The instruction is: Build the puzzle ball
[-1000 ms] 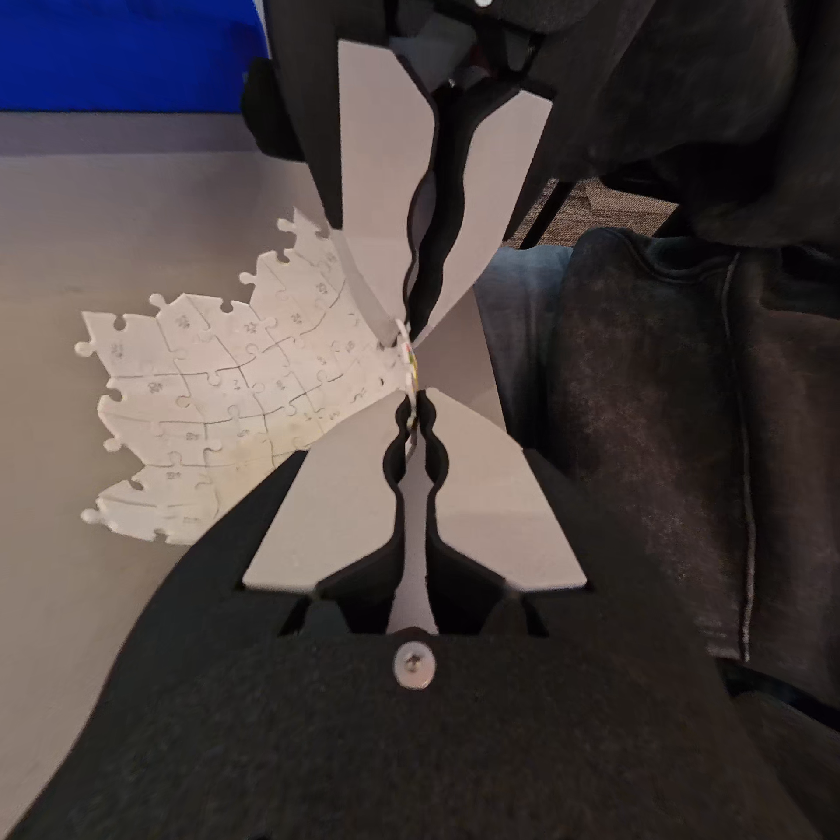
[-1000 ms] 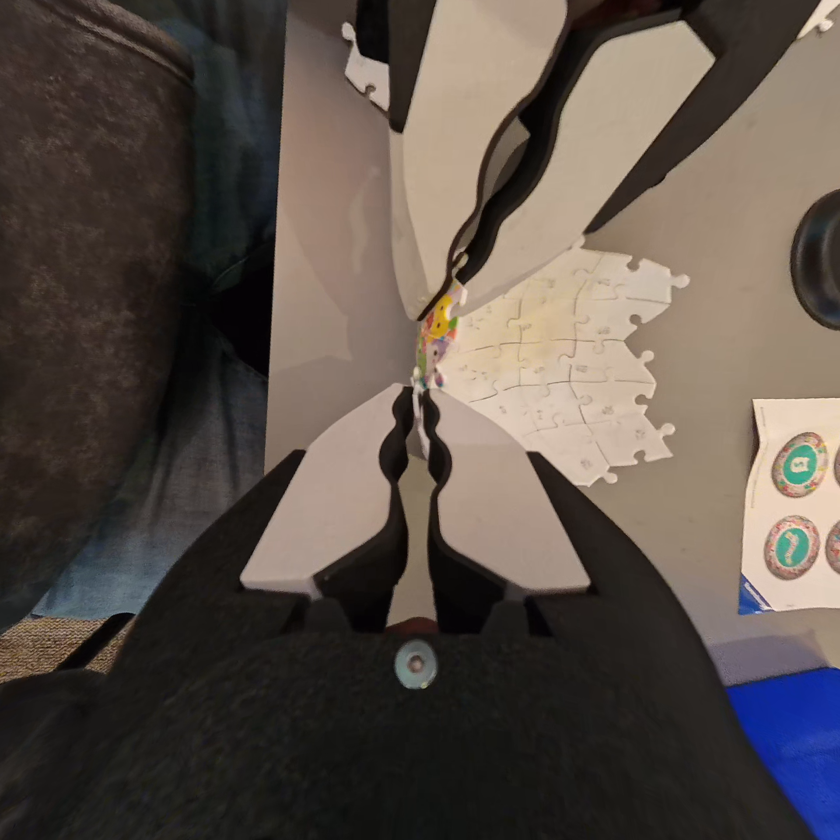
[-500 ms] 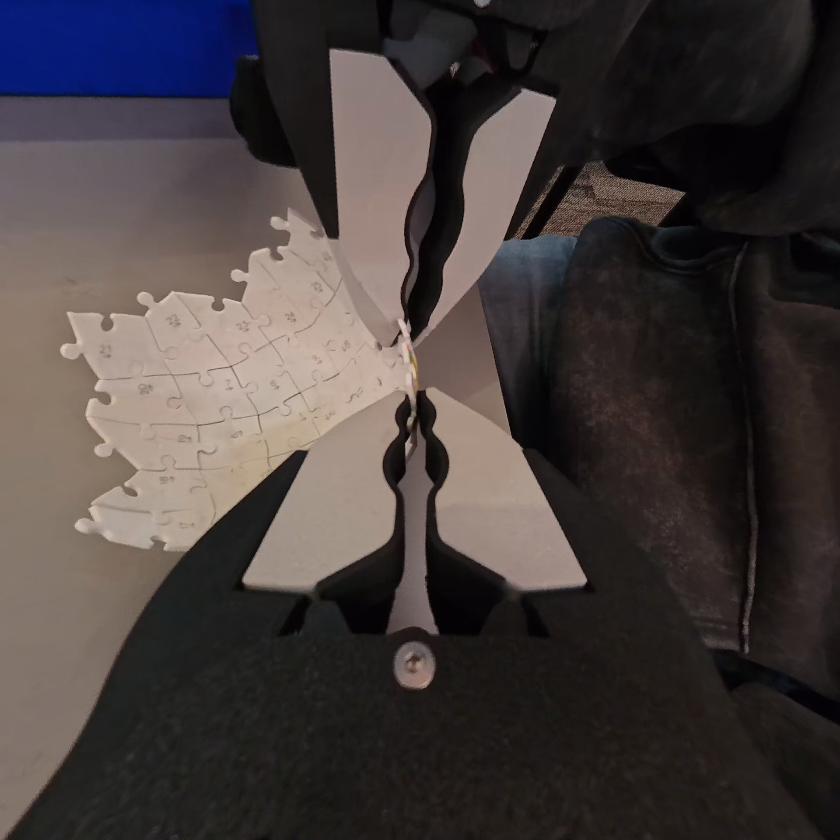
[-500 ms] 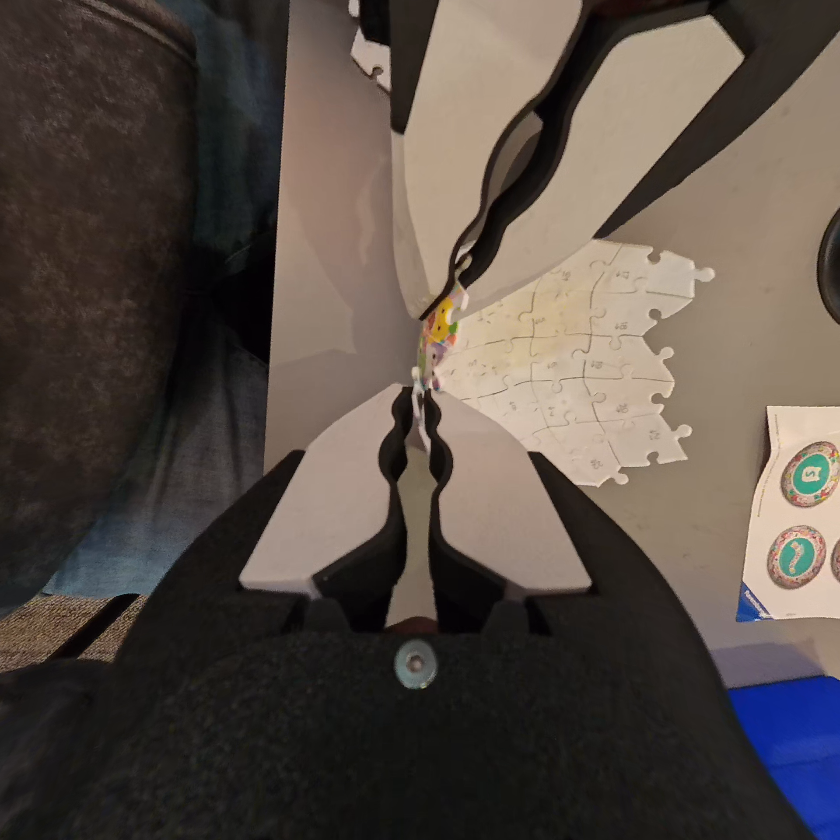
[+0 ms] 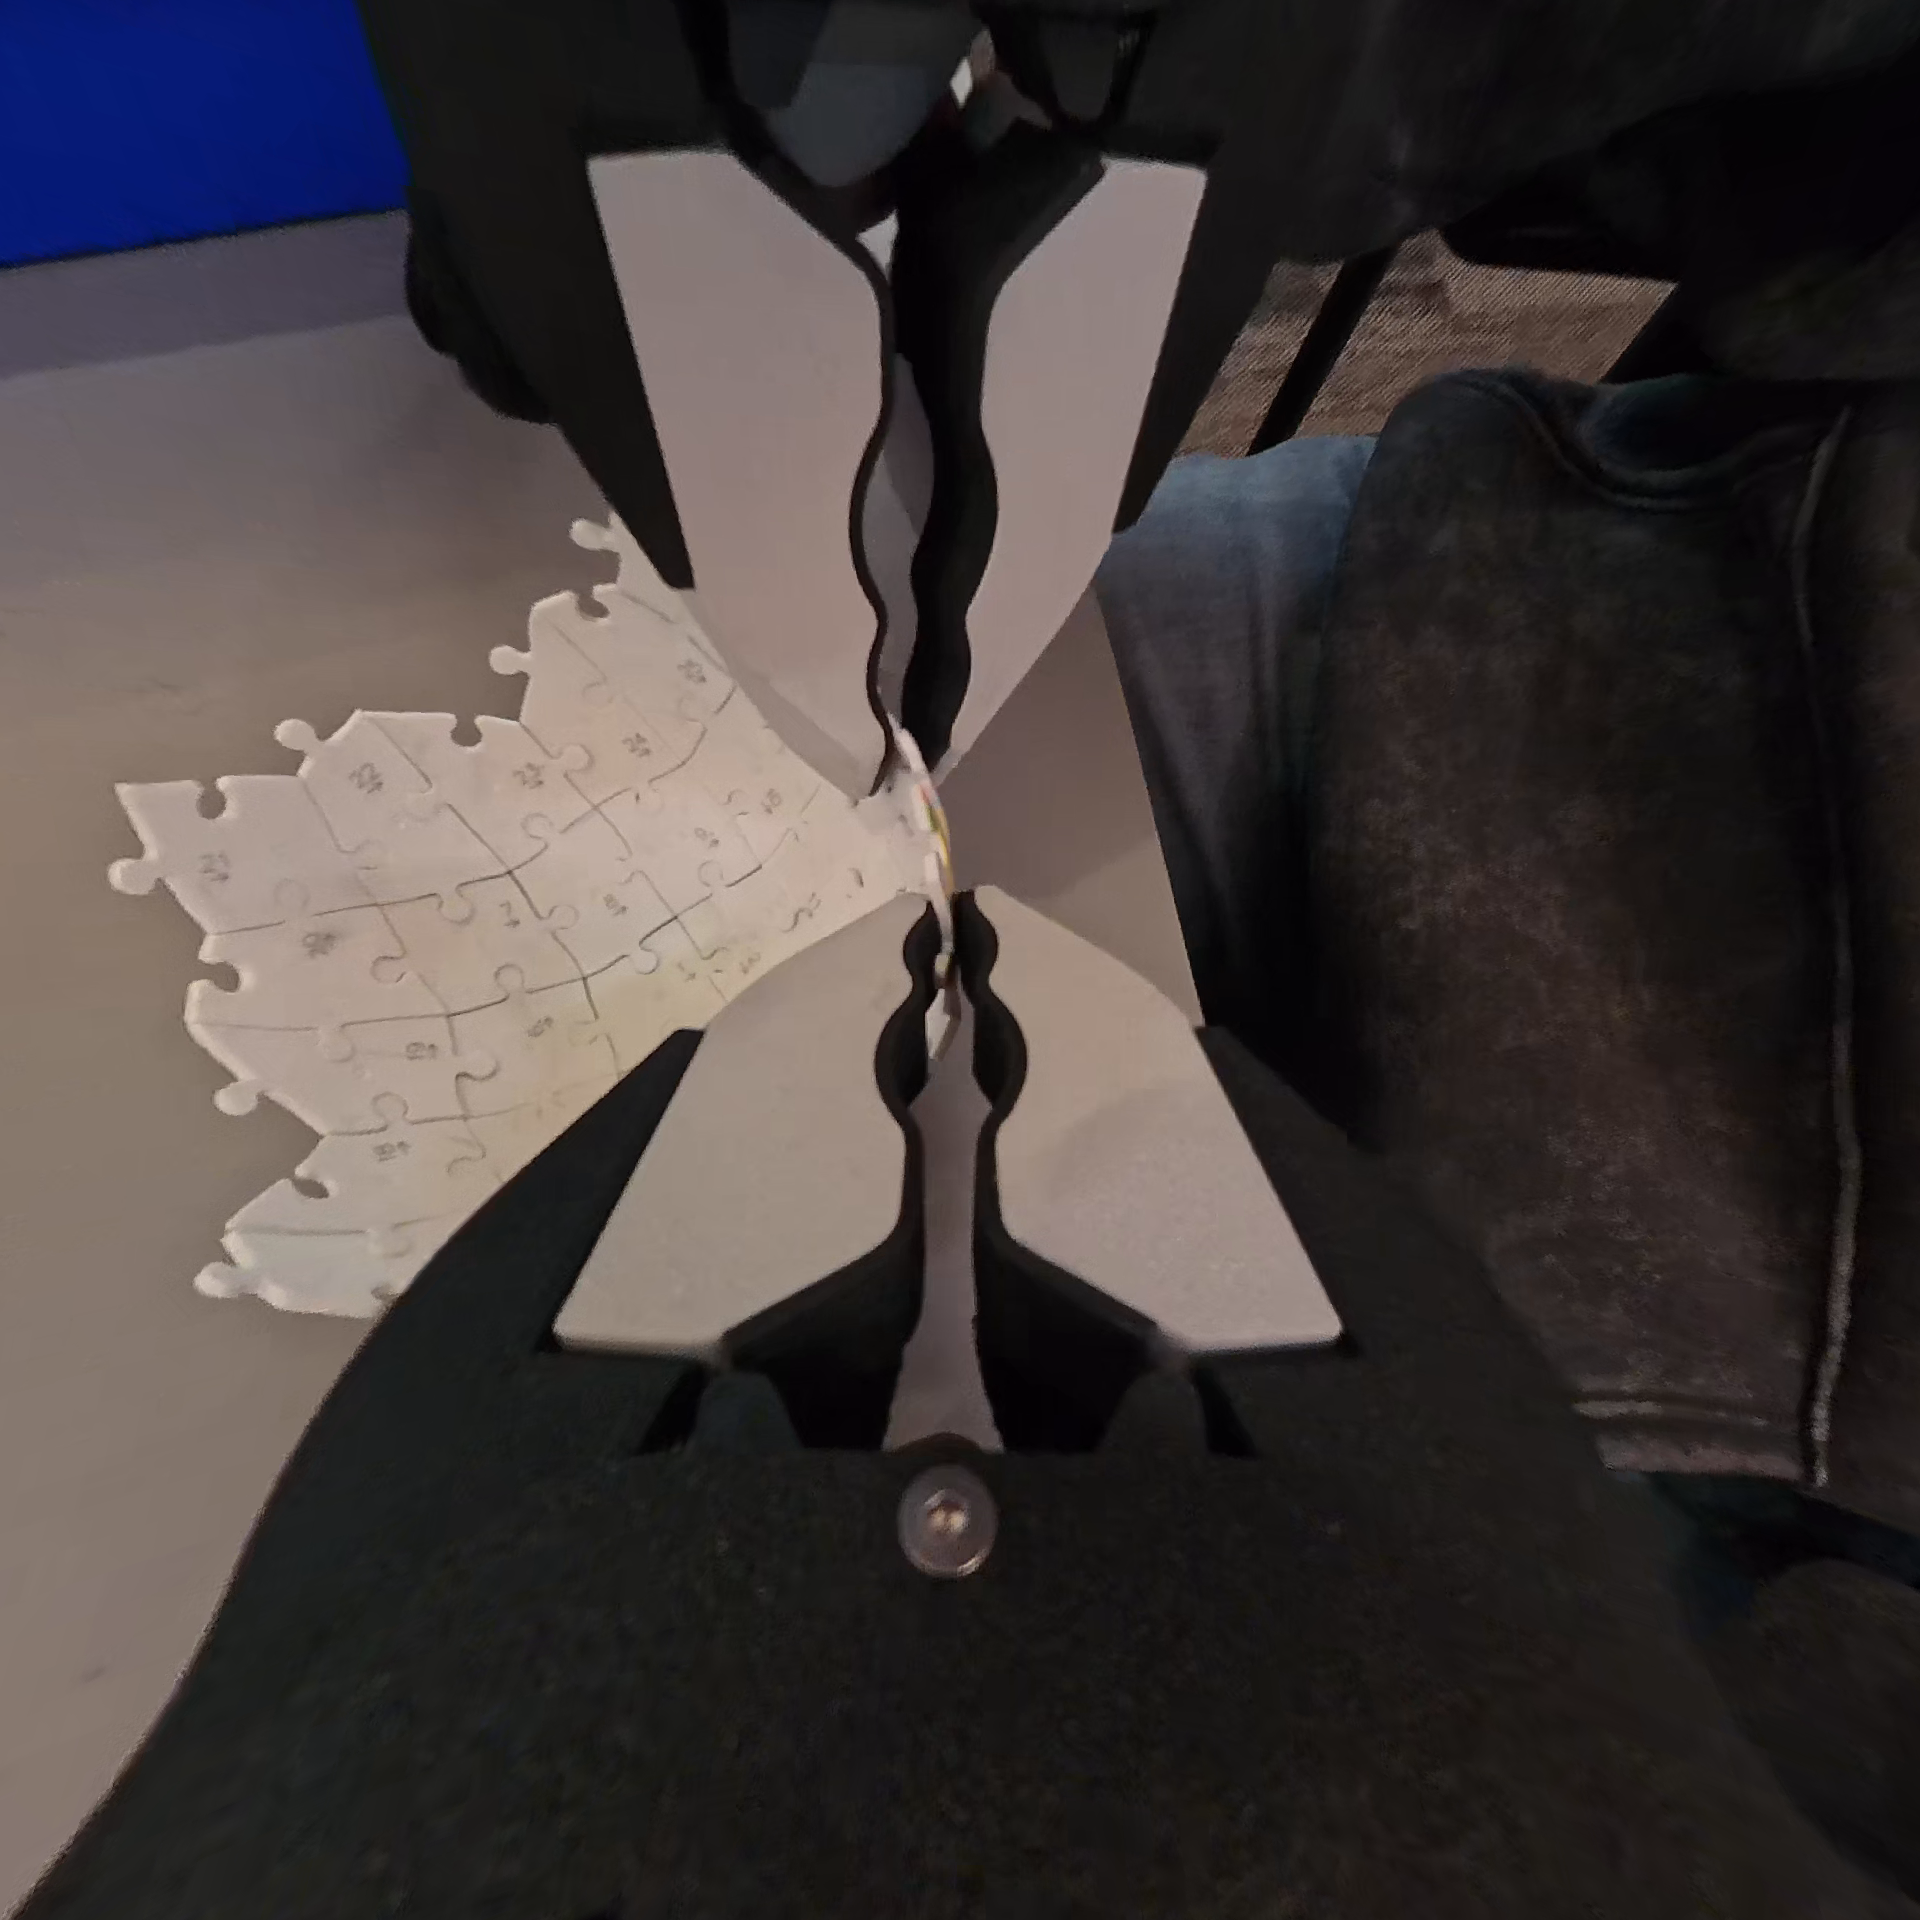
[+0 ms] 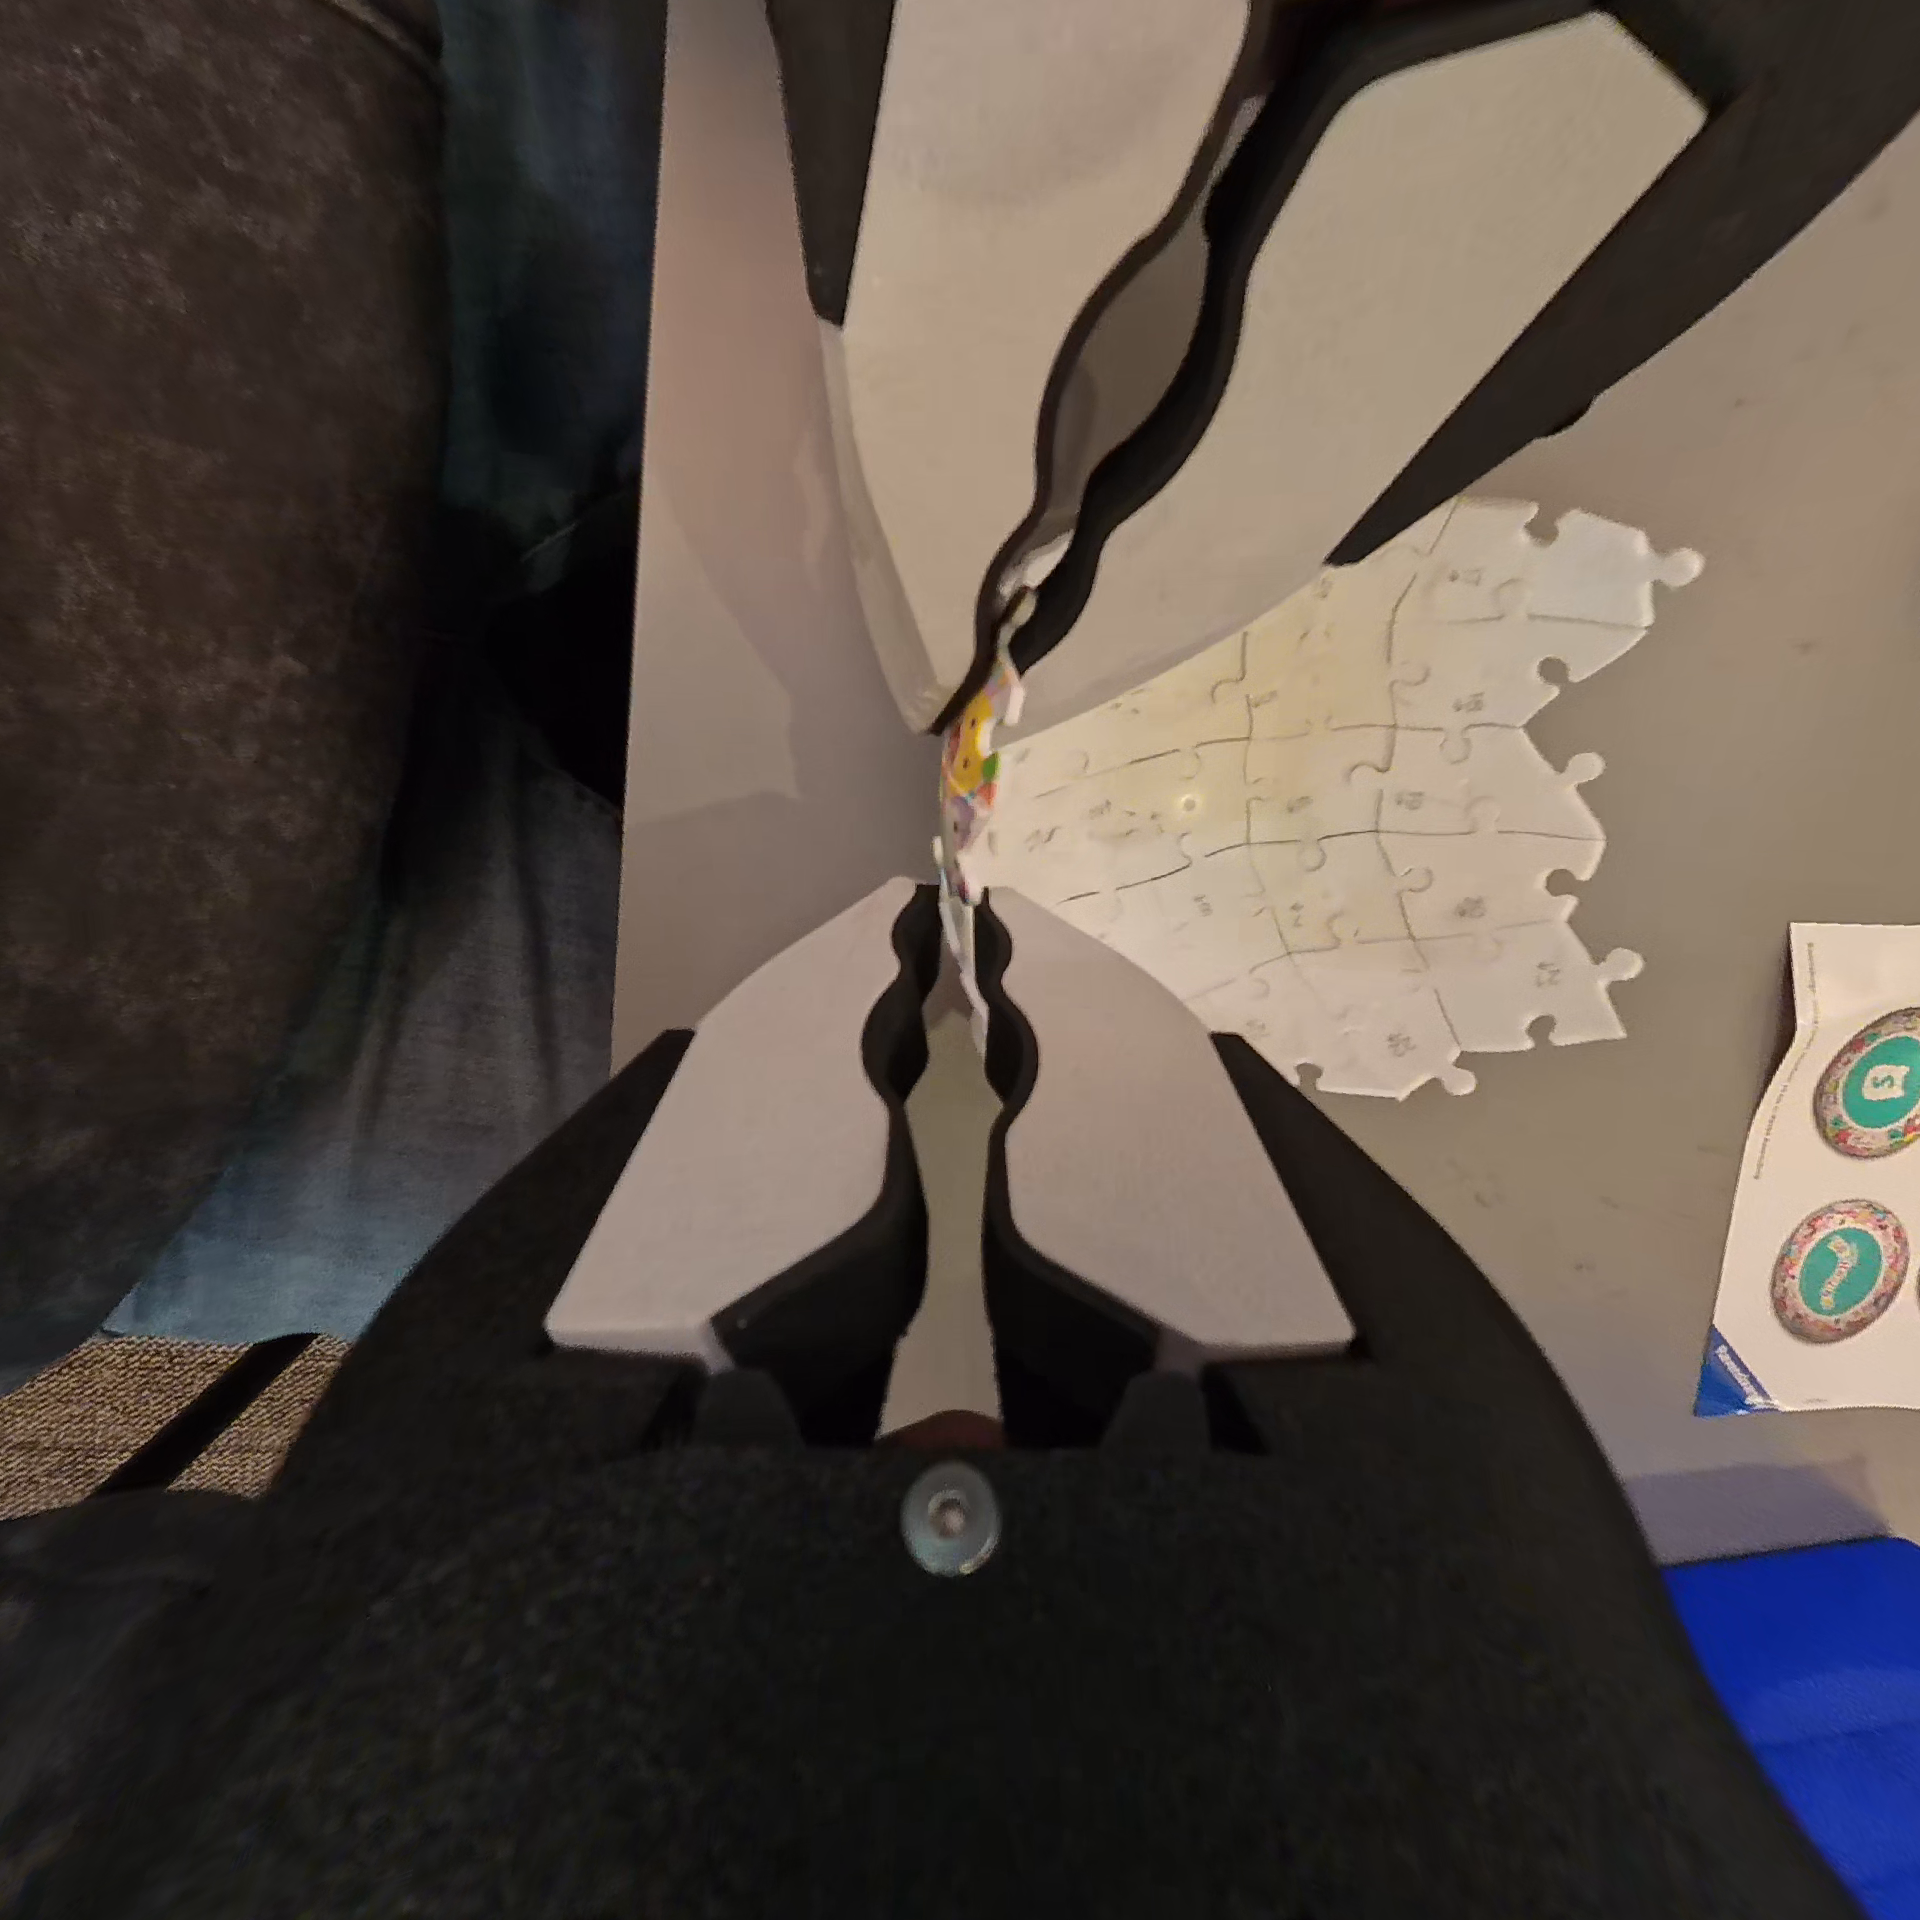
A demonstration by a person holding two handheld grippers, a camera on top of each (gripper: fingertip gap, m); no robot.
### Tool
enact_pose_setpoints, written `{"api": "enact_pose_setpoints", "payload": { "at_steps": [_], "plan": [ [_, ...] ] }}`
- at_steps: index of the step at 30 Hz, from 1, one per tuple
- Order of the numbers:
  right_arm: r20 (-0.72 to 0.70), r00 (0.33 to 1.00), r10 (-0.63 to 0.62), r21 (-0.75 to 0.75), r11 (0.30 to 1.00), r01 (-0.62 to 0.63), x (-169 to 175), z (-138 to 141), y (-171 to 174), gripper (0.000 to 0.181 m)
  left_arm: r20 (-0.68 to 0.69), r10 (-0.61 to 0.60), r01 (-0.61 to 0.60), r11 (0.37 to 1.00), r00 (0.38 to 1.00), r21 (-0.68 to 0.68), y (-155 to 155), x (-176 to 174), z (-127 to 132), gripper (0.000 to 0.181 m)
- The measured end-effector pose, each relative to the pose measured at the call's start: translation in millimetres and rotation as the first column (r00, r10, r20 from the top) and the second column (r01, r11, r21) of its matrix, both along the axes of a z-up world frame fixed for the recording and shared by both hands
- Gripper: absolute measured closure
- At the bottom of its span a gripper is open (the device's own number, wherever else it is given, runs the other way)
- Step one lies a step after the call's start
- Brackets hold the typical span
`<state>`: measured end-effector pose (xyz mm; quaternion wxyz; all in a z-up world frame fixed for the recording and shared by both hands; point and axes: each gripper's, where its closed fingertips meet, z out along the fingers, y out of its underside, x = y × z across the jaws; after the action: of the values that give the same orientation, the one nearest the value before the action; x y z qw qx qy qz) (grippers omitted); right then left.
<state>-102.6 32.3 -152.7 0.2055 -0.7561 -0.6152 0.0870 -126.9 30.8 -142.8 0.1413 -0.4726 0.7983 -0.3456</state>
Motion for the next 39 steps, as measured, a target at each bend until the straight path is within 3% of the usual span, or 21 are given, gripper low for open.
{"api": "enact_pose_setpoints", "payload": {
  "at_steps": [12, 17, 21, 26, 30, 33, 37, 39],
  "plan": [
    [0.022, 1.0, -0.017, 0.177, 0.984, 0.013, 4.8, -21.3, 11.9, 0.169, -0.036, 0.012, 0.0, 0.95, 0.999, 0.313, 11.9, 3.3, -18.2, 0.179],
    [-0.029, 0.998, -0.054, 0.269, 0.961, 0.06, 6.0, -17.2, 18.0, 0.149, -0.017, 0.014, -0.005, 0.911, 1.0, 0.413, 19.3, 3.0, -20.5, 0.179],
    [-0.116, 0.991, -0.064, 0.281, 0.955, 0.094, 8.0, -10.3, 2.4, 0.149, 0.004, 0.016, -0.016, 0.865, 1.0, 0.502, 22.5, 3.1, -23.9, 0.179],
    [-0.333, 0.936, -0.118, 0.275, 0.937, 0.216, 10.9, 27.1, -22.7, 0.152, 0.018, 0.038, -0.041, 0.754, 0.999, 0.655, 31.1, 5.0, -26.0, 0.179],
    [-0.598, 0.78, -0.186, 0.237, 0.889, 0.393, 16.6, 55.1, -26.2, 0.153, 0.016, 0.049, -0.043, 0.628, 0.999, 0.777, 39.4, 3.9, -28.2, 0.179],
    [-0.675, 0.69, -0.262, 0.182, 0.847, 0.5, 28.2, 49.2, -15.2, 0.155, 0.017, 0.045, -0.038, 0.526, 0.999, 0.85, 45.6, 2.0, -32.3, 0.179],
    [-0.514, 0.782, -0.353, 0.212, 0.831, 0.515, 30.2, 8.0, 3.8, 0.143, 0.023, 0.042, -0.038, 0.412, 0.999, 0.91, 56.0, 1.1, -34.9, 0.179],
    [-0.417, 0.843, -0.34, 0.249, 0.849, 0.465, 22.6, -8.7, 9.2, 0.143, 0.03, 0.048, -0.047, 0.399, 0.998, 0.916, 58.9, 0.6, -36.1, 0.179]
  ]
}}
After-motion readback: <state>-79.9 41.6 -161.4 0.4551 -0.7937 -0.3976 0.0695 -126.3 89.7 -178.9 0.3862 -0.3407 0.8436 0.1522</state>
